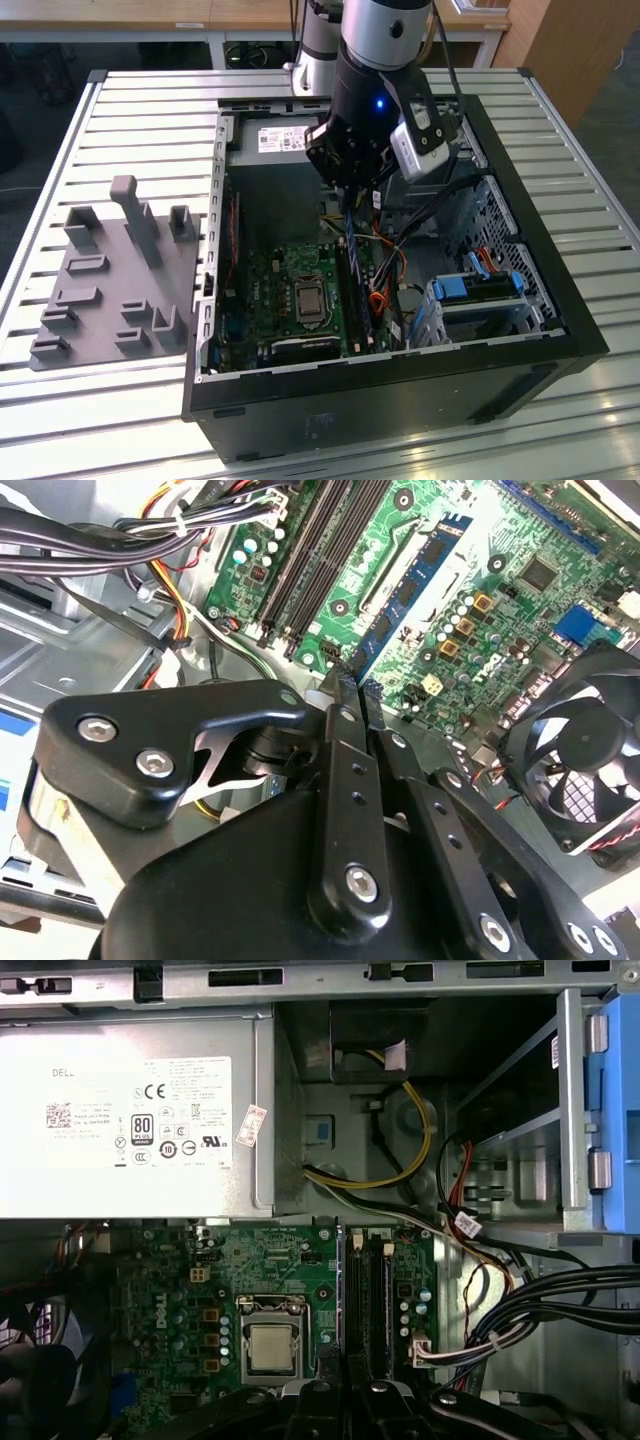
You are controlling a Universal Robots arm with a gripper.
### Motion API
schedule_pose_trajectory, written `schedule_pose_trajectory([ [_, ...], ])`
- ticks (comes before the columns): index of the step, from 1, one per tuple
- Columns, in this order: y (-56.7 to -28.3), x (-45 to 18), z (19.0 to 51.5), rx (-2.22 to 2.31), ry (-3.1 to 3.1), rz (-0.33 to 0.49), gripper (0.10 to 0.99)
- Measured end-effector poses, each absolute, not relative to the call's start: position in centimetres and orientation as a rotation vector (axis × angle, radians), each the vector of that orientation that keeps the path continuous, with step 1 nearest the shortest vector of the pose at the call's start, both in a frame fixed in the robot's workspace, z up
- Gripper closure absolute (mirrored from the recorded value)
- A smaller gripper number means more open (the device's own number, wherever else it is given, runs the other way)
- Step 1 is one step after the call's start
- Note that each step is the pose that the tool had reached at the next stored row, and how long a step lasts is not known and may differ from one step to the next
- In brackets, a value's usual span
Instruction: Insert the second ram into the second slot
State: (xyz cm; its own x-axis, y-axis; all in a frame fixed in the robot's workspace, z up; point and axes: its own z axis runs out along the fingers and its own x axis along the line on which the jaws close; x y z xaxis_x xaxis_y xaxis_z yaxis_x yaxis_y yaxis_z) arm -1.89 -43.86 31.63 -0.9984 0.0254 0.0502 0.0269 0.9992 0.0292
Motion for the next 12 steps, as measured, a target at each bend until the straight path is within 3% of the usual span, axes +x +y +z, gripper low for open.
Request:
schedule_pose_trajectory([
  [12,-43.86,-1.89,31.43,-0.04,-3.091,-0.046,0.949],
])
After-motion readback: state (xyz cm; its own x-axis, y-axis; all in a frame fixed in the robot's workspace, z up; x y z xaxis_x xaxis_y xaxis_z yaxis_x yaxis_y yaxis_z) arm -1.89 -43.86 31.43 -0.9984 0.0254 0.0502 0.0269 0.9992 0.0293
